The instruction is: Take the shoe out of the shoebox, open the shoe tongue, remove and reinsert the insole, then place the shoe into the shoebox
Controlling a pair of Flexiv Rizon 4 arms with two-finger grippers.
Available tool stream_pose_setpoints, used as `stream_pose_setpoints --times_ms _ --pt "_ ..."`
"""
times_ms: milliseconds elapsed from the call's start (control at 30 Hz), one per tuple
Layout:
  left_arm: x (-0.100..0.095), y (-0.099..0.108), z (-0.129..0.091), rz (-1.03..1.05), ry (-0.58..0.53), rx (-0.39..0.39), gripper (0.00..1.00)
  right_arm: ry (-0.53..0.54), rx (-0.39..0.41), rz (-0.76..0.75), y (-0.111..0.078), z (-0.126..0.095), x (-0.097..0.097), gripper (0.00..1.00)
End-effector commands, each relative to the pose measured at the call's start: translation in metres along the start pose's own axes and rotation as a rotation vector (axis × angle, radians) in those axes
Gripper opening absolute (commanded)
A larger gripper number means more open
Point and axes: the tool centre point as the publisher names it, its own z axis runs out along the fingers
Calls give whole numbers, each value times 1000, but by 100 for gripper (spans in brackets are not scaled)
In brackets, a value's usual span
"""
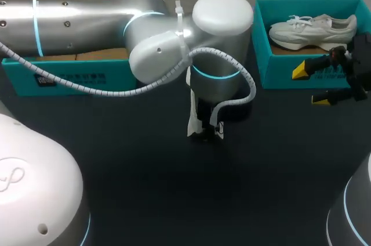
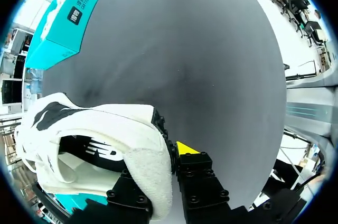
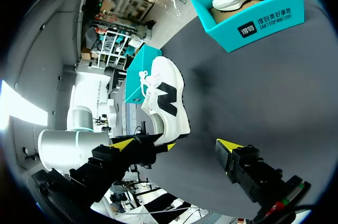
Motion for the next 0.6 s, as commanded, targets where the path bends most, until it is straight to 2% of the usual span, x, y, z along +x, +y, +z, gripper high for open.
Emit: stream_pose_setpoints --times_ms 33,333,600 --pt "0 4 -49 -21 8 -20 0 -3 -2 1 -1 0 0 100" --pt "-8 20 -88 -89 -30 -18 0 -3 -2 1 -1 0 0 100" --pt "-11 19 -94 -102 -34 -19 0 -3 -2 1 -1 0 0 100"
